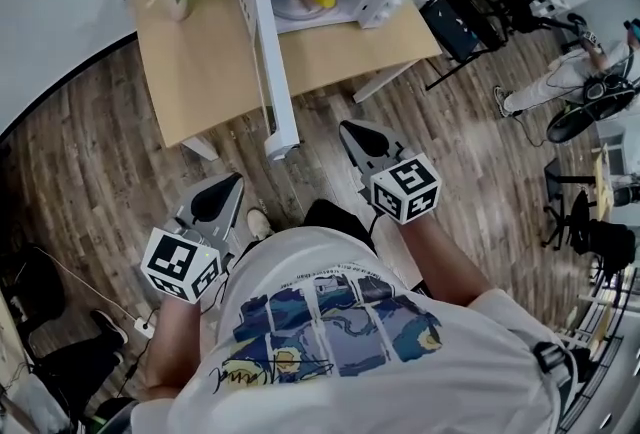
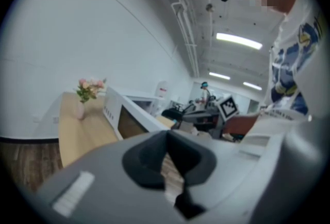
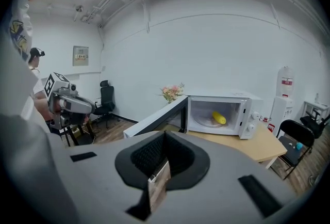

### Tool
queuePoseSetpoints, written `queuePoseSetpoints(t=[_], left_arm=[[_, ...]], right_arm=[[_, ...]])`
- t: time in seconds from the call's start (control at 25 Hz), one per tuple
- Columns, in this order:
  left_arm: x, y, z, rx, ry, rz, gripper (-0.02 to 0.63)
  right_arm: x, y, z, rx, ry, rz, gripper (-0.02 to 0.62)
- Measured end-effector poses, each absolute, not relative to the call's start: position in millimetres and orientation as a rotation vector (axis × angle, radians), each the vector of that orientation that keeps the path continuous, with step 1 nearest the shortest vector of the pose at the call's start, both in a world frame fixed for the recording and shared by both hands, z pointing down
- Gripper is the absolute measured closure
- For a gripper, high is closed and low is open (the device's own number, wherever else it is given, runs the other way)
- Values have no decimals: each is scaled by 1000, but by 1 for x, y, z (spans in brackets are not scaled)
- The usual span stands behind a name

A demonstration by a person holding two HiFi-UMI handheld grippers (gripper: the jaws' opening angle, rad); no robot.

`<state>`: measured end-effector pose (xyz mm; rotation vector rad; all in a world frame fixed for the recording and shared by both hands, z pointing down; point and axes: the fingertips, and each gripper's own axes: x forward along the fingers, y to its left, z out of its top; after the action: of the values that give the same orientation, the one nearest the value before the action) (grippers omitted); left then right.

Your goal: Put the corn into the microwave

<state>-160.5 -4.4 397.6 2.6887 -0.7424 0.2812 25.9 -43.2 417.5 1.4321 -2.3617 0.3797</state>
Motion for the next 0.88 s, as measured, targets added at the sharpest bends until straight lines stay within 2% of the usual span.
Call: queuePoseSetpoints(t=[0.28, 0.88], left_arm=[[-129, 3, 393, 2701, -774, 317, 597], [0, 60, 380, 2736, -733, 381, 597]], right_arm=[[38, -28, 409, 1373, -2441, 358, 588], [125, 44, 401, 1283, -2527, 344, 588]])
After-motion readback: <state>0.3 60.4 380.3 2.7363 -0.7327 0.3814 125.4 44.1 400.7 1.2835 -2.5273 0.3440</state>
